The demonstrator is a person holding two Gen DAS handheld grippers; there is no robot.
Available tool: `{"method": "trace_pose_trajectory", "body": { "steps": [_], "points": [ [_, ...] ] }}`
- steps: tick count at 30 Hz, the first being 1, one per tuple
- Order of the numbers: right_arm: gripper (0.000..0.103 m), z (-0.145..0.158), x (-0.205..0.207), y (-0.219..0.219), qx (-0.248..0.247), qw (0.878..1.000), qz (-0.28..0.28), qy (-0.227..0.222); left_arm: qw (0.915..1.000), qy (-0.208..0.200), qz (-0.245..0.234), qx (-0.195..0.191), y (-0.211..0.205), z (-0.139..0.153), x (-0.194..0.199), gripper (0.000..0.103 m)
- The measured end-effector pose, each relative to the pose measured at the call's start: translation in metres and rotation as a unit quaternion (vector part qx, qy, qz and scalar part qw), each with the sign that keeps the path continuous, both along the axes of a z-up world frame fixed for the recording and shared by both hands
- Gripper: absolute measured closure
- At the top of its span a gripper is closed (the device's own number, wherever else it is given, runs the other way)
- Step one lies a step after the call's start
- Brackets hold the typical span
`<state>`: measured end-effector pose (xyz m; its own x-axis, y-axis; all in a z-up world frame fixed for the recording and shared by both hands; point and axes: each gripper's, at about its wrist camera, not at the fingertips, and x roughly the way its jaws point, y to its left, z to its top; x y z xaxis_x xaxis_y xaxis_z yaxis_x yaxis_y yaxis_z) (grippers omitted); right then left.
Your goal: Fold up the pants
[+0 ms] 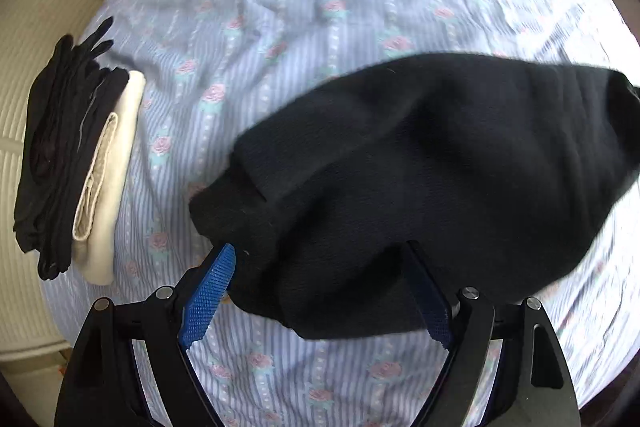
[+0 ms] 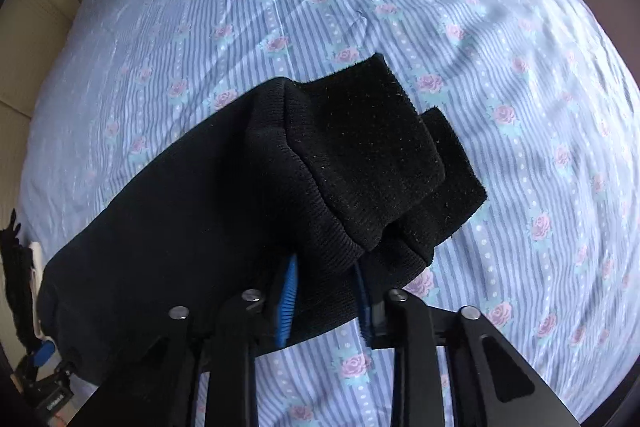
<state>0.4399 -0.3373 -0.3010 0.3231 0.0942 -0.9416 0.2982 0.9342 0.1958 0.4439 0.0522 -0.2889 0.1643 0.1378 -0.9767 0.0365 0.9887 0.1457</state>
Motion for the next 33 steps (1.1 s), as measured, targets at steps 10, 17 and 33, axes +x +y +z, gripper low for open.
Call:
{"method": "trace_pose_trajectory", "body": {
  "steps": [10,17,33],
  "points": [
    [0.088,0.033,-0.013,-0.01,-0.033,0.999,-0.026,0.02,0.9996,-0.001,0.019,0.021,-0.014,-0.028,0.039,0.008],
    [0.045,0.058,-0.036,0.011,-0.131,0.991,-0.033,0.0,0.9961,-0.06,0.047,-0.045,0.022,0.024,0.022,0.015],
    [0.038,0.012,-0.098,0.175,0.066,0.982,0.176,-0.005,0.9775,-0.024,0.084,-0.192,0.089,-0.003,0.0,0.032]
  ]
}}
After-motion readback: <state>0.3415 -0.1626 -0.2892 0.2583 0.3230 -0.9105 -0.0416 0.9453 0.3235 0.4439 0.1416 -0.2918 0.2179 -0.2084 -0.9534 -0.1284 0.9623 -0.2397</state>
